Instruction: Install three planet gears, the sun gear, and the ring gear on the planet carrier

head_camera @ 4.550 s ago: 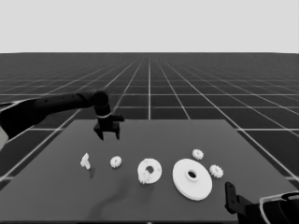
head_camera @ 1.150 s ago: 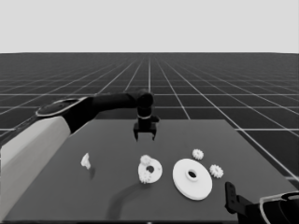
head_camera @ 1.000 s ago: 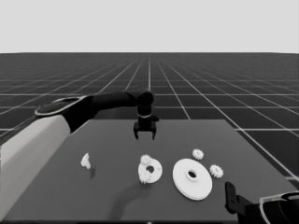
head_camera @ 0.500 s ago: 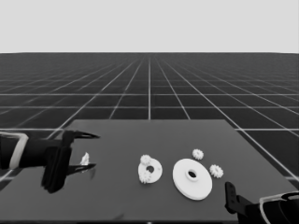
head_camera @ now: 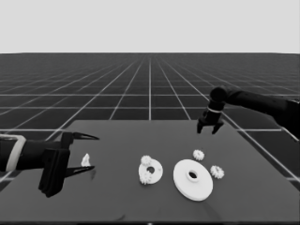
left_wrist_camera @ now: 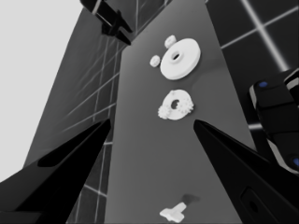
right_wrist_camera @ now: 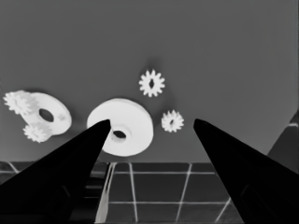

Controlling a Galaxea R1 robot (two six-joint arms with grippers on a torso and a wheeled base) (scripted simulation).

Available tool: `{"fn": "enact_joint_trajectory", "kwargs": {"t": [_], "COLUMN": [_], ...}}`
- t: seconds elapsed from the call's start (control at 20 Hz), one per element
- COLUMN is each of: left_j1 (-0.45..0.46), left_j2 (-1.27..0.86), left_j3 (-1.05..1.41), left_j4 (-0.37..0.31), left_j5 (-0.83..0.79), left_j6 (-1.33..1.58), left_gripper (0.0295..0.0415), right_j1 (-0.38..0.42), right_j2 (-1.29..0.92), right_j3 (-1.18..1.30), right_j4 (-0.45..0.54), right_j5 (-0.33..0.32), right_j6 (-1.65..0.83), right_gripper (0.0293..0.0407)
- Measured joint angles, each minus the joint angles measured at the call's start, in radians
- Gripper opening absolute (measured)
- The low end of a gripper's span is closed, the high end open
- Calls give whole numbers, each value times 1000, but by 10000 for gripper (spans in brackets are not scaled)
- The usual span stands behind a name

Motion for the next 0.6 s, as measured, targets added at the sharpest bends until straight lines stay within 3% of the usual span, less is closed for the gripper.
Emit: {"fn": "enact_joint_trajectory", "kwargs": {"t": [0.05, 0.1, 0.15, 0.2, 0.35, 0.55, 0.6], "left_j1": [0, 0, 0, 0, 0, 0, 0], "left_j2": [0, 0, 0, 0, 0, 0, 0], "left_j3": [0, 0, 0, 0, 0, 0, 0], "left_j4": [0, 0, 0, 0, 0, 0, 0], "left_j5": [0, 0, 0, 0, 0, 0, 0], "left_j6": [0, 0, 0, 0, 0, 0, 0], "left_gripper": [385, 385, 385, 385, 385, 385, 385], "right_j1": [-1, -115, -224, -283, -339, -346, -346], "right_j2": [7, 8, 30, 58, 108, 120, 120], "right_j3": [-15, -16, -63, -125, -229, -256, -258], "right_j4": [-1, -93, -146, -171, -188, -188, -188], "right_j5": [-2, 112, 181, 224, 276, 285, 286], "right_j6": [-4, -4, -21, -46, -92, -104, -105], "right_gripper": [385, 385, 385, 385, 385, 384, 353]}}
